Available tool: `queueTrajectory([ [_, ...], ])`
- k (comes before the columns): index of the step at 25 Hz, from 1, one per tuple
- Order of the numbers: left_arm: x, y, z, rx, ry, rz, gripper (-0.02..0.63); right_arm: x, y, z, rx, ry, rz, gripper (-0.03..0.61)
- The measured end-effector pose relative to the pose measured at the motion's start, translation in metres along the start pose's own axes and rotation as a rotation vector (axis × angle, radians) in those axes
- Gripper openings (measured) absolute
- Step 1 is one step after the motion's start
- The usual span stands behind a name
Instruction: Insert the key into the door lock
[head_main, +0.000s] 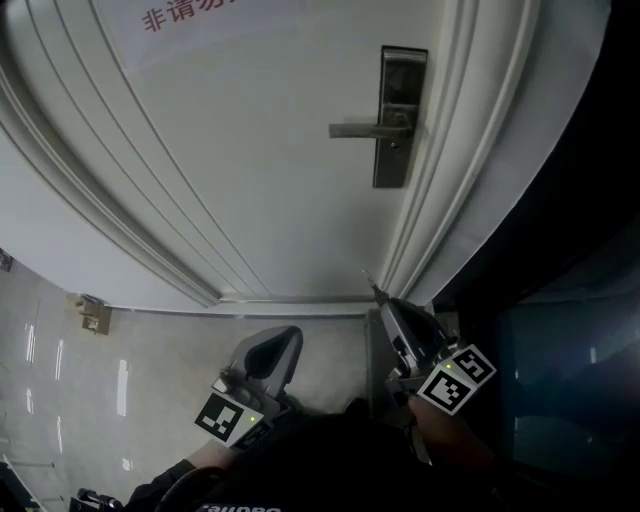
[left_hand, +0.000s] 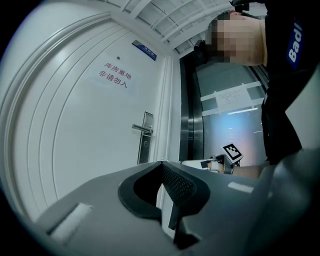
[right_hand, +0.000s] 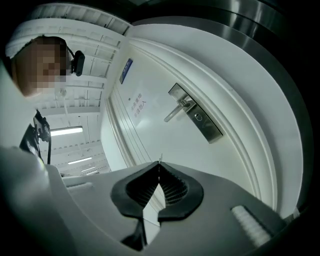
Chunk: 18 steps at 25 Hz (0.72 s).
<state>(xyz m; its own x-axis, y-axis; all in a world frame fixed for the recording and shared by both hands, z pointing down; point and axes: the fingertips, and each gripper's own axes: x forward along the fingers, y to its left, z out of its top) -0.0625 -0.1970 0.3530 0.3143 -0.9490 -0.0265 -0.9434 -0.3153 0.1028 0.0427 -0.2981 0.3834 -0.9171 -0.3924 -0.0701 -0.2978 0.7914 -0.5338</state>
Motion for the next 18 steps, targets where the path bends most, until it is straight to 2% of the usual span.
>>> queueTrajectory([
  [4,0.014,0.019,-0.003,-0.004,-0.01,-0.037,0.017,0.015,-0.015,0.004,0.074,-0.024,-0.031,0.008],
  [9,0.025,0.047,-0.004,-0.011,-0.005,-0.122,0.017,0.033,-0.023,0.006,0.157,-0.072,-0.095,0.008],
  [14,0.032,0.08,0.01,-0.003,-0.02,-0.227,0.017,0.053,-0.021,0.015,0.225,-0.149,-0.151,0.008],
  [18,0.035,0.105,0.015,-0.01,-0.024,-0.293,0.017,0.065,-0.028,0.024,0.324,-0.227,-0.181,0.008],
])
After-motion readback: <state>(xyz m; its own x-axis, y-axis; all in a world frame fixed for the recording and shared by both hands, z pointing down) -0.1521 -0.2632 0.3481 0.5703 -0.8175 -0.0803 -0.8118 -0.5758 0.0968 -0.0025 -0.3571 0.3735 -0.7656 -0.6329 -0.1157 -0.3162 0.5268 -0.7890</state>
